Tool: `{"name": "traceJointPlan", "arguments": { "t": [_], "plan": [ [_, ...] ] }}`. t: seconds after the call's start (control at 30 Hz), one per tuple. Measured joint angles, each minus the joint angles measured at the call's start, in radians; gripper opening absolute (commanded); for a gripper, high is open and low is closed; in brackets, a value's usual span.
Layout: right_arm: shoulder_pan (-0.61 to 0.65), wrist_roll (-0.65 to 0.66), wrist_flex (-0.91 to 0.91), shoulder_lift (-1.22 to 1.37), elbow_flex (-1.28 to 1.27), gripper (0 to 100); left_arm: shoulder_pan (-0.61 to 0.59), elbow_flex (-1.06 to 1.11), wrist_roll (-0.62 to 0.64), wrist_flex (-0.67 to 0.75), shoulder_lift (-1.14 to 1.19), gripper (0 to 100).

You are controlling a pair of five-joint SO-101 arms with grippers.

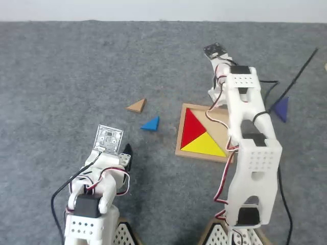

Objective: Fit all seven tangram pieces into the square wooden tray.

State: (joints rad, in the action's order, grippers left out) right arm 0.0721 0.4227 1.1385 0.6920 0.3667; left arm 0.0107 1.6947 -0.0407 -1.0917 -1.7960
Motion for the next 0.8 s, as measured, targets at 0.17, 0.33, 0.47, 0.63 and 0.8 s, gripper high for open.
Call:
{"name": "traceJointPlan", "arguments": {
  "t": [0.17, 0.33, 0.47, 0.63, 0.8],
  "plan": [
    [-0.054, 0.037, 0.000, 0.015, 0.014, 26.3, 0.000, 0.000, 0.000, 0.000, 0.000, 11],
    [-0.089, 0.060, 0.000, 0.052, 0.015, 26.2, 0.000, 0.000, 0.000, 0.000, 0.000, 11],
    [-0.098, 0.068, 0.003, 0.058, 0.021, 17.8, 0.000, 0.000, 0.000, 0.000, 0.000, 11],
    [-0.140, 0.055, 0.034, 0.078, 0.081, 0.1, 0.000, 0.000, 0.000, 0.000, 0.000, 11],
    [-0.183, -0.035, 0.081, 0.089, 0.138, 0.9, 0.000, 0.000, 0.000, 0.000, 0.000, 11]
  ]
}}
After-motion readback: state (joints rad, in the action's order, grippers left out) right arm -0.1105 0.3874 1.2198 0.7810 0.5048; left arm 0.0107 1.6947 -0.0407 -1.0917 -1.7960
